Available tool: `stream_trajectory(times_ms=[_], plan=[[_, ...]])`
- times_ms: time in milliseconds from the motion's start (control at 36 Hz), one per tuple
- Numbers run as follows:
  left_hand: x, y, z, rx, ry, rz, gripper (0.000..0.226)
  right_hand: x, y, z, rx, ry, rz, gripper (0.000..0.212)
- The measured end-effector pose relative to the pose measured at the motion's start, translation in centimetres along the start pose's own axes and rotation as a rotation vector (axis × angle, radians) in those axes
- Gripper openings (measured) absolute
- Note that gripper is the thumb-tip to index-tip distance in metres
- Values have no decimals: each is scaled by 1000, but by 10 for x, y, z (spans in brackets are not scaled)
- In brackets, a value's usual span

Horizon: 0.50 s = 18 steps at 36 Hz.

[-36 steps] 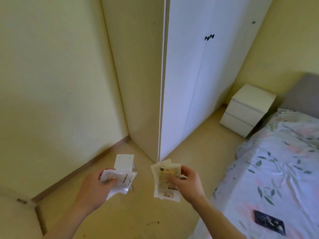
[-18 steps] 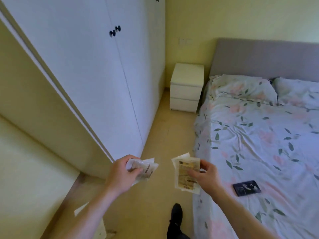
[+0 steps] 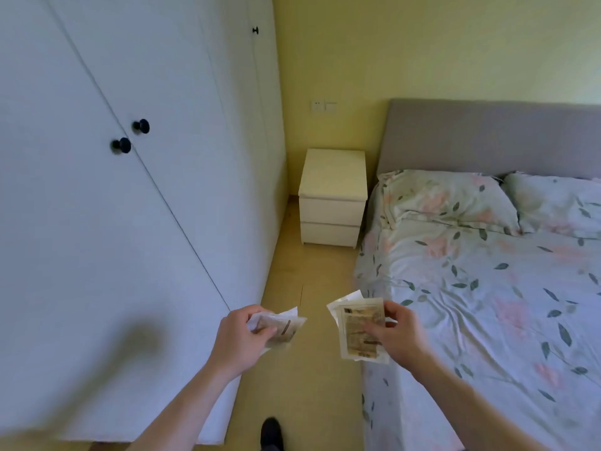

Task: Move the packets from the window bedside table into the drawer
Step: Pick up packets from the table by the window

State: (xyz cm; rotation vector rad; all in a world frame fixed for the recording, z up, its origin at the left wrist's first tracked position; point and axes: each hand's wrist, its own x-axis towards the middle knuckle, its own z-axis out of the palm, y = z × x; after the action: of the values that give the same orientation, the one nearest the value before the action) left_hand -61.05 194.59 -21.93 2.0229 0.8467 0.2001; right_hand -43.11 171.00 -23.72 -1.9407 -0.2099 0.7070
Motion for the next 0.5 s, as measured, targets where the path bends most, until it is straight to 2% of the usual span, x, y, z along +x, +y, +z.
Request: stream_trajectory(times_ms=[361, 500], plan=[[267, 13, -2, 11, -117, 30, 12, 191, -79, 20, -47, 140, 48, 24], [351, 26, 10, 59, -191, -17, 40, 244, -101, 11, -12, 210, 113, 27]])
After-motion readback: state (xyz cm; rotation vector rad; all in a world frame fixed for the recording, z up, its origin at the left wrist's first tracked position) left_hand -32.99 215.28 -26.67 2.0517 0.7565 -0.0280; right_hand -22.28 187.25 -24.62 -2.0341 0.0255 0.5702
